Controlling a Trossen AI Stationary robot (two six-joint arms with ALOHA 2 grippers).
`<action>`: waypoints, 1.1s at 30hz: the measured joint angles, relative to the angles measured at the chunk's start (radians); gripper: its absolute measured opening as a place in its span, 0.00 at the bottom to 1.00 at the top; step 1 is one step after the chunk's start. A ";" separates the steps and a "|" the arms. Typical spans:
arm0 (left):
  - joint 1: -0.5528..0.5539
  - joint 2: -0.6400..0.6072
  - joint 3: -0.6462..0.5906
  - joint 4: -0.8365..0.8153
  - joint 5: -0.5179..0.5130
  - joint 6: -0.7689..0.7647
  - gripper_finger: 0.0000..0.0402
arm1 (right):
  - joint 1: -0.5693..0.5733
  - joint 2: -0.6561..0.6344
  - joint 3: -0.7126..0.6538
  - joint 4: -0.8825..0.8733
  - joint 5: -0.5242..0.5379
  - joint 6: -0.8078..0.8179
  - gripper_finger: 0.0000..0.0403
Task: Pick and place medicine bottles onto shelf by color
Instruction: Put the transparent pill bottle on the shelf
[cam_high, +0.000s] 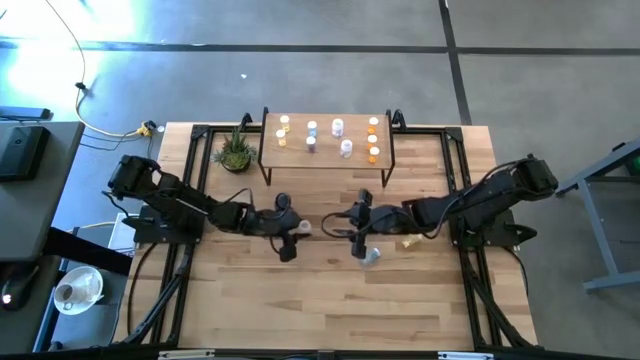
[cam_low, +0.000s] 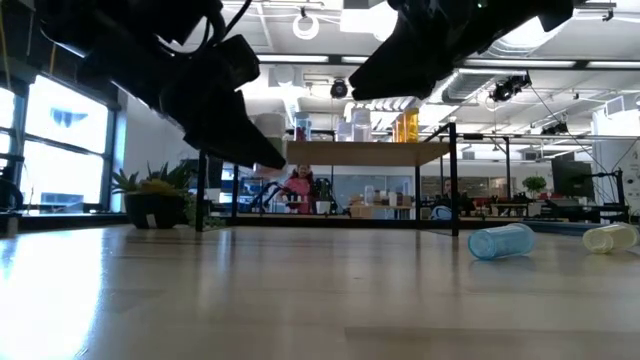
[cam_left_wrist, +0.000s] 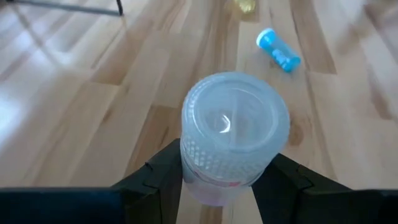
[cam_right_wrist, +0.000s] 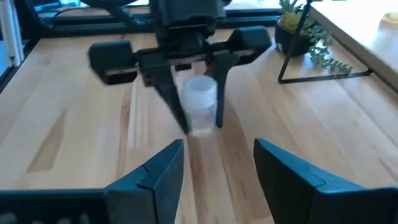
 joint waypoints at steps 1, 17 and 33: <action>0.000 0.000 0.000 0.014 0.000 0.005 0.37 | -0.008 0.000 0.000 0.009 -0.001 -0.002 0.47; 0.000 0.000 0.079 0.083 0.062 0.083 0.37 | -0.121 0.000 0.000 0.310 -0.289 -0.131 0.48; 0.000 0.000 0.098 -0.085 0.114 -0.024 0.37 | -0.136 0.116 0.096 0.226 -0.326 -0.120 0.48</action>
